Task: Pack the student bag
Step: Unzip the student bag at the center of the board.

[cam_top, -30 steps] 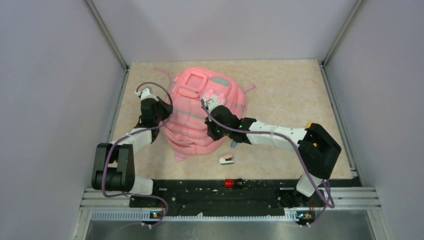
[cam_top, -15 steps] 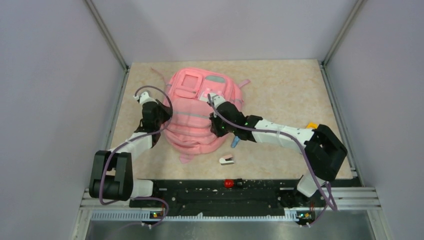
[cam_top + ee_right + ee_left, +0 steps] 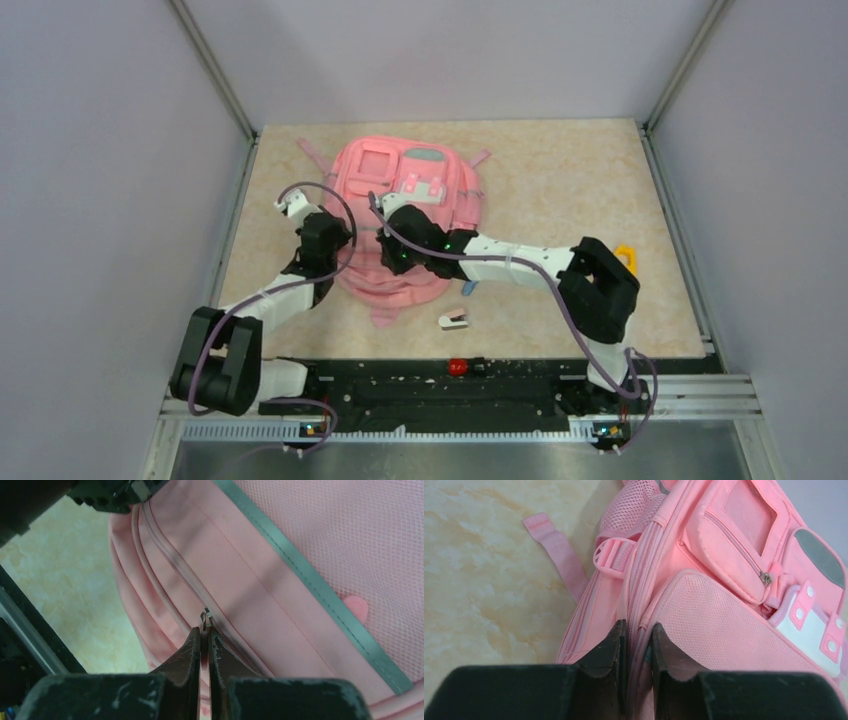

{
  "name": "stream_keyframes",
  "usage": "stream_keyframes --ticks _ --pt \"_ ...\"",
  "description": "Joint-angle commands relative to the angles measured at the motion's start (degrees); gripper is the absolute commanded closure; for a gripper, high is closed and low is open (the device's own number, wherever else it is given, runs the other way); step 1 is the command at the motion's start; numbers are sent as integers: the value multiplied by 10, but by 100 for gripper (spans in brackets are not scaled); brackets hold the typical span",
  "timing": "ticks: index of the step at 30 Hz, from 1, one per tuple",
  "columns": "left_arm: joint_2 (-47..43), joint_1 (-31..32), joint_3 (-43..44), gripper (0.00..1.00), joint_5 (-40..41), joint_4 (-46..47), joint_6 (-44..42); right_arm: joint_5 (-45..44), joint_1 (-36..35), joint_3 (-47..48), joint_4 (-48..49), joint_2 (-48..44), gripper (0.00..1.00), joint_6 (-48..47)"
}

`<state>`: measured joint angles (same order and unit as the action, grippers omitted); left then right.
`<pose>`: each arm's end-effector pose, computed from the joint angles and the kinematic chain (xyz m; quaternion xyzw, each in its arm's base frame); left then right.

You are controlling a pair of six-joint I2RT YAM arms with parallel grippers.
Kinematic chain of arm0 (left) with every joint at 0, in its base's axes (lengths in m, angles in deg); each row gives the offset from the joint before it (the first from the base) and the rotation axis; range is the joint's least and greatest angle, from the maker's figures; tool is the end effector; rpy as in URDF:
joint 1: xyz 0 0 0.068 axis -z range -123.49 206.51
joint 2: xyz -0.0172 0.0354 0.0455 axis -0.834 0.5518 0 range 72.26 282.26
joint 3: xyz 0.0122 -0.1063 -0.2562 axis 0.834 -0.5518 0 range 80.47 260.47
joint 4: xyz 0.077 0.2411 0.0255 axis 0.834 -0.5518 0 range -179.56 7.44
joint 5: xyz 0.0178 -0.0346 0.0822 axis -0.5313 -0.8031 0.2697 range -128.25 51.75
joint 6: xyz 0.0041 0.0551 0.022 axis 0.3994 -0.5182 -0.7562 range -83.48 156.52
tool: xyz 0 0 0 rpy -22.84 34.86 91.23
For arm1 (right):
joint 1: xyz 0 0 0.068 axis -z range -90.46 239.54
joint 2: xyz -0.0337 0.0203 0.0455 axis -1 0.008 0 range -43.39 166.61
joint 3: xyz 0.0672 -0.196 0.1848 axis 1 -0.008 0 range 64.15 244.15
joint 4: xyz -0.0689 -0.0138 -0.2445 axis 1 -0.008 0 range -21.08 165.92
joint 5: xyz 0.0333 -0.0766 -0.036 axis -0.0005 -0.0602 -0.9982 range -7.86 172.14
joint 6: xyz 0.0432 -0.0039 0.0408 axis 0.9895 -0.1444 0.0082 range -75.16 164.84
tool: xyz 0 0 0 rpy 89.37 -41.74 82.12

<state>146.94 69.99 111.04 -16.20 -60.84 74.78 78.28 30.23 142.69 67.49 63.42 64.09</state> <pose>0.2634 -0.0464 0.2072 -0.2789 0.7738 -0.0953 0.5607 0.2218 0.3680 0.2411 -0.2918 0.8444 0.2605 0.3661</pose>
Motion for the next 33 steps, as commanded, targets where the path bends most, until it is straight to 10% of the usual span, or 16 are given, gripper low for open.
stream_keyframes --ticks 1,19,26,33 --pt "-46 2 -42 100 63 98 29 -3 19 36 37 32 100 -11" --pt "-58 162 -75 99 53 111 90 36 194 38 22 63 100 -65" --pt "-103 154 -42 44 58 5 36 55 198 16 -4 39 100 -105" --pt "-99 67 -10 34 -50 -93 20 68 198 11 -24 23 100 -106"
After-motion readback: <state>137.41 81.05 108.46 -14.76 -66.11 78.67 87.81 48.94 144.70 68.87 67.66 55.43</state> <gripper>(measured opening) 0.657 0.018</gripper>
